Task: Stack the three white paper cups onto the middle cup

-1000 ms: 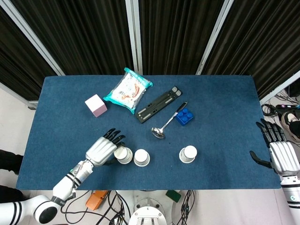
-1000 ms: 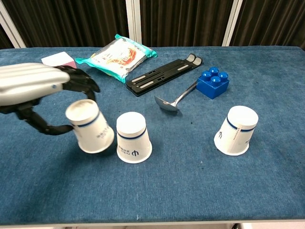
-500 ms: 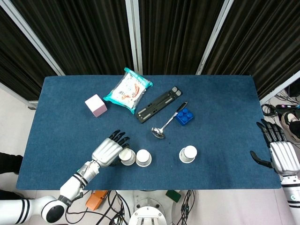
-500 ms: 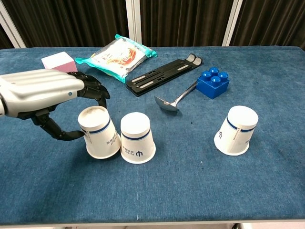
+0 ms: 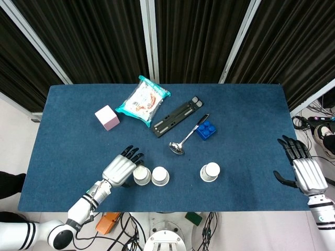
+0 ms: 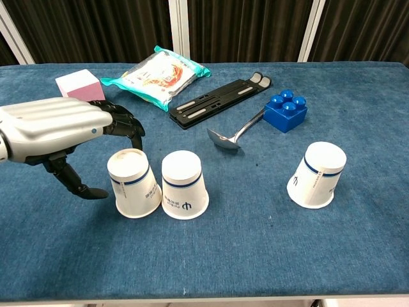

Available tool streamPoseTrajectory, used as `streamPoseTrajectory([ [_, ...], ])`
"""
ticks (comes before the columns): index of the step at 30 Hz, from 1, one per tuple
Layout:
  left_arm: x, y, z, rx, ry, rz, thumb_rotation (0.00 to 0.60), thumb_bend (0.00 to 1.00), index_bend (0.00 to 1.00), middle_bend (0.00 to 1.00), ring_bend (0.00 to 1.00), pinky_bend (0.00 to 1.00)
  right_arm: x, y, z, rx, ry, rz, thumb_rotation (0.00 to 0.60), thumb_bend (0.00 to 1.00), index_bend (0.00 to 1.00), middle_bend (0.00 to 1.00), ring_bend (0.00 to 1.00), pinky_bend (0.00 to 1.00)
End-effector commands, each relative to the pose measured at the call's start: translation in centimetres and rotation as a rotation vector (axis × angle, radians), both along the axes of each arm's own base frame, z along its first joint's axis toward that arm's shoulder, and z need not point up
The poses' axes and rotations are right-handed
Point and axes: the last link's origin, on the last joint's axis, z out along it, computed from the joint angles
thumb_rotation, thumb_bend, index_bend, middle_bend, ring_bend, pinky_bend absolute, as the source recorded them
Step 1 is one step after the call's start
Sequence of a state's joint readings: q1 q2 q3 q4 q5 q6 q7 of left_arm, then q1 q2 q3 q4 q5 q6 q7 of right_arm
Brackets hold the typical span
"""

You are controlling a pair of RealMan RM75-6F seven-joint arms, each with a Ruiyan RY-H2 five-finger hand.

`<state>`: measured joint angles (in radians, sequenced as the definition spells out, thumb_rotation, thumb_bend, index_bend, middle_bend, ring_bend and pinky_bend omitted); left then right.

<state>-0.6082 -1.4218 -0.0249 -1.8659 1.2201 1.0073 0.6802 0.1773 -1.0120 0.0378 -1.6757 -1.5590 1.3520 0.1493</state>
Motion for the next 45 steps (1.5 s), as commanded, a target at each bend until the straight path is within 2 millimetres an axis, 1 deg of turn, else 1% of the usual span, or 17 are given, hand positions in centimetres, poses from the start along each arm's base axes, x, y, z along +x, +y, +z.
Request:
streamPoseTrajectory([
  [1, -0.3, -0.1, 0.6, 0.02, -0.01, 0.009, 0.6, 0.18, 0.24, 0.14, 0.05, 0.0, 1.4, -0.5, -1.3, 0.068, 0.011, 0.043, 0.6, 0.4, 0.0, 0.01, 0.0, 0.0],
  [3, -0.6, -0.1, 1.2, 0.041, -0.024, 0.021, 0.6, 0.18, 0.22, 0.13, 0.05, 0.0, 2.4, -0.9, -2.2, 0.117, 0.015, 0.08, 0.6, 0.39, 0.0, 0.01, 0.0, 0.0],
  [8, -2.1, -0.4, 3.5, 0.12, -0.064, 0.063, 0.6, 0.18, 0.22, 0.13, 0.05, 0.0, 5.6, -2.2, -5.4, 0.265, 0.056, 0.195, 0.6, 0.38, 0.01, 0.01, 0.0, 0.0],
  [13, -4.3, -0.8, 5.7, 0.192, -0.1, 0.118, 0.6, 0.18, 0.22, 0.13, 0.05, 0.0, 8.1, -3.8, -8.3, 0.377, 0.099, 0.263, 0.6, 0.38, 0.08, 0.01, 0.0, 0.0],
  [16, -5.5, -0.8, 6.7, 0.222, -0.12, 0.158, 0.6, 0.18, 0.22, 0.12, 0.05, 0.0, 8.9, -4.9, -9.8, 0.427, 0.119, 0.267, 0.6, 0.39, 0.1, 0.01, 0.0, 0.0],
  [19, -6.7, -0.8, 7.6, 0.249, -0.13, 0.192, 0.6, 0.18, 0.22, 0.11, 0.05, 0.0, 9.2, -5.7, -10.9, 0.46, 0.132, 0.257, 0.6, 0.39, 0.13, 0.01, 0.0, 0.0],
  [24, -7.9, -1.0, 8.4, 0.269, -0.149, 0.226, 0.6, 0.17, 0.22, 0.11, 0.05, 0.0, 9.4, -6.3, -11.9, 0.487, 0.152, 0.25, 0.6, 0.39, 0.21, 0.01, 0.0, 0.0],
  [28, -8.3, -1.0, 8.5, 0.274, -0.155, 0.241, 0.6, 0.17, 0.22, 0.11, 0.05, 0.0, 9.5, -6.5, -12.4, 0.505, 0.166, 0.25, 0.6, 0.39, 0.26, 0.01, 0.0, 0.0],
  [31, -8.4, -1.1, 8.6, 0.277, -0.159, 0.244, 0.6, 0.17, 0.22, 0.11, 0.05, 0.0, 9.4, -6.6, -12.5, 0.507, 0.173, 0.246, 0.6, 0.4, 0.31, 0.02, 0.0, 0.0],
  [36, -8.6, -1.1, 8.5, 0.273, -0.162, 0.253, 0.6, 0.17, 0.22, 0.11, 0.05, 0.0, 9.3, -6.9, -12.5, 0.501, 0.174, 0.232, 0.6, 0.41, 0.34, 0.03, 0.0, 0.0],
  [42, -9.1, -0.9, 8.7, 0.285, -0.174, 0.272, 0.6, 0.17, 0.22, 0.11, 0.05, 0.0, 9.5, -7.2, -13.1, 0.5, 0.155, 0.234, 0.6, 0.44, 0.44, 0.06, 0.0, 0.0],
  [45, -9.5, -0.9, 8.9, 0.3, -0.172, 0.282, 0.6, 0.16, 0.22, 0.11, 0.05, 0.0, 9.7, -7.3, -12.9, 0.487, 0.147, 0.241, 0.6, 0.45, 0.48, 0.09, 0.0, 0.0],
])
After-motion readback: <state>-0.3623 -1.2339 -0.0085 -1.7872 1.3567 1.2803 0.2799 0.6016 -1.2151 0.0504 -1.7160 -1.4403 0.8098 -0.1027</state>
